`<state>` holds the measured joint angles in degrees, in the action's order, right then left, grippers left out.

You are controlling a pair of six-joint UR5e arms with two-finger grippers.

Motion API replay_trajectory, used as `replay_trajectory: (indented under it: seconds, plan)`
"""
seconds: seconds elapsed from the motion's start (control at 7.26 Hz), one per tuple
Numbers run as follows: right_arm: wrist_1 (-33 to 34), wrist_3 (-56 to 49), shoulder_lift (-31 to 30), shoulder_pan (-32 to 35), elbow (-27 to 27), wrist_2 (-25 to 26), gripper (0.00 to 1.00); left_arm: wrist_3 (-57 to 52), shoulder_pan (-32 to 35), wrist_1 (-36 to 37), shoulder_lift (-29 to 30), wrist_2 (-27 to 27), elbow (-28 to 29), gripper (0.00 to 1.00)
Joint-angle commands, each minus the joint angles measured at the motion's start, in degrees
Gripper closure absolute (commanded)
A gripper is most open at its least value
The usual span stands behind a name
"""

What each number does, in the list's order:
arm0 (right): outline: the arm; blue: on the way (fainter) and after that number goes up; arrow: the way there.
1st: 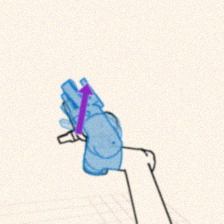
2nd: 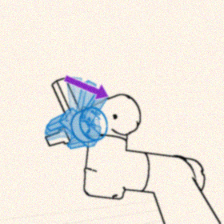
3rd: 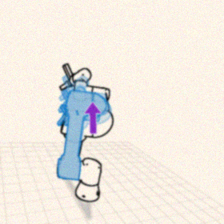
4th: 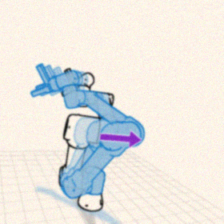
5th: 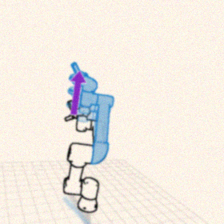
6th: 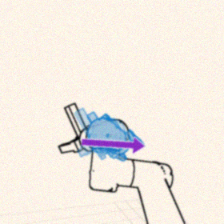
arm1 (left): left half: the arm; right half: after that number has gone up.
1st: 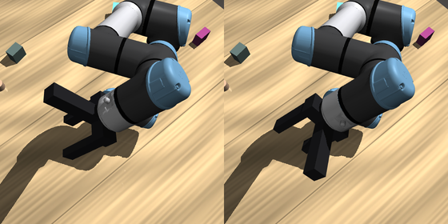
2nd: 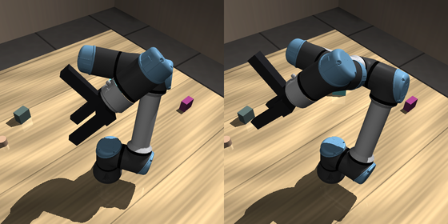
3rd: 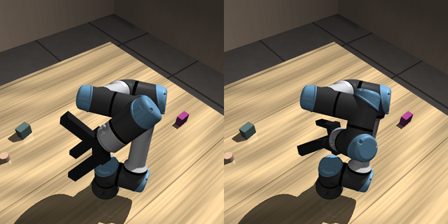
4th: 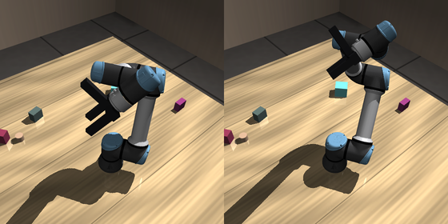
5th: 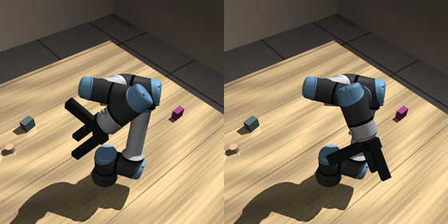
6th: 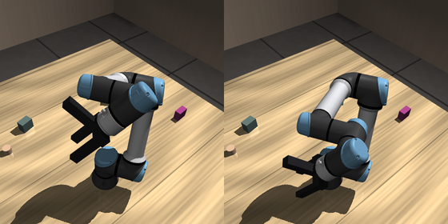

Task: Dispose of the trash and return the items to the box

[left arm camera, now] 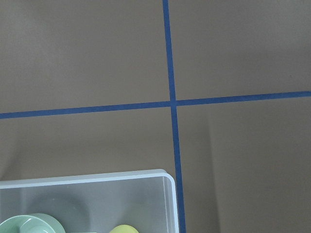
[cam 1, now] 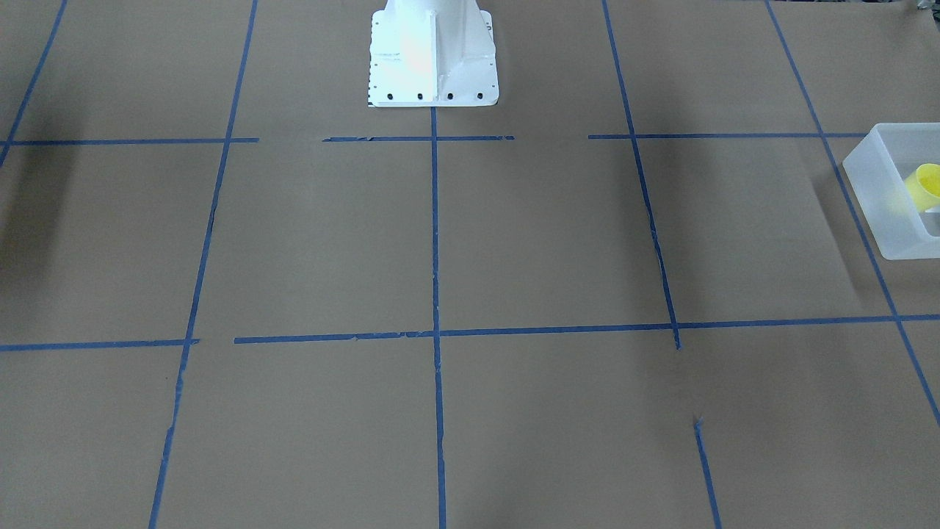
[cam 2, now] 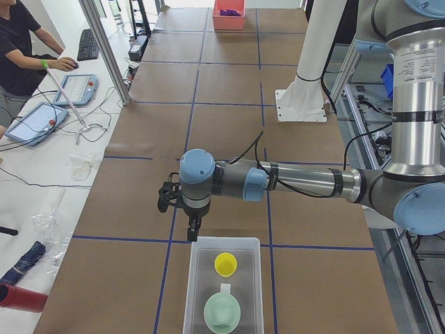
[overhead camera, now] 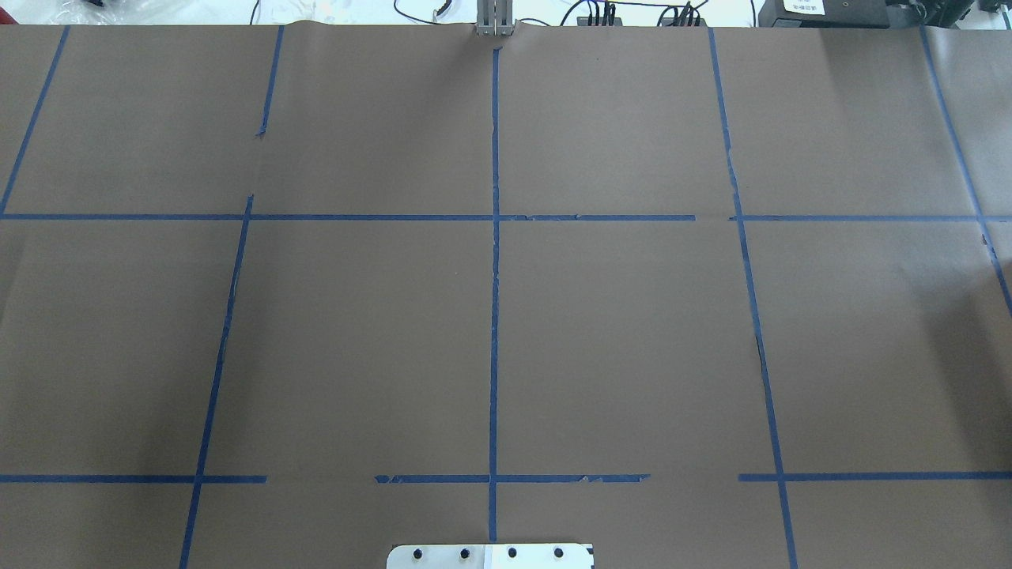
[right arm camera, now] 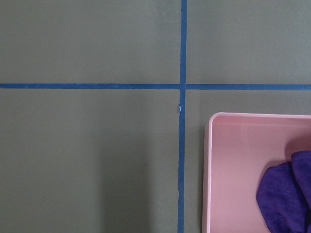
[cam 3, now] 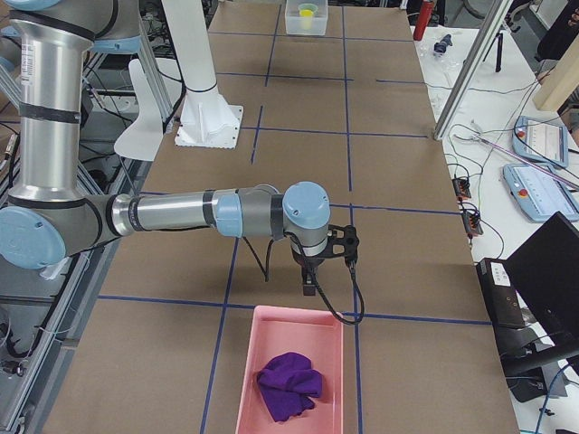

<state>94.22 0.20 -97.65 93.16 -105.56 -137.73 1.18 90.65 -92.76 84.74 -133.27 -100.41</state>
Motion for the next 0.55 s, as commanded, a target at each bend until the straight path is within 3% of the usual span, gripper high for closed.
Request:
replay_trajectory:
  seconds: [0.0,0.41]
  plan:
    - [0.0,-0.02,0.0,0.0,0.01,0.0,0.0,-0.04,-0.03,0.13,-0.01,0.03,-0.48,0.0]
    - [0.0,-0.11,-0.08,0.0,0.09,0.0,0.0,-10.47,1.19,11.96,1.91,-0.05,-0.75,0.0]
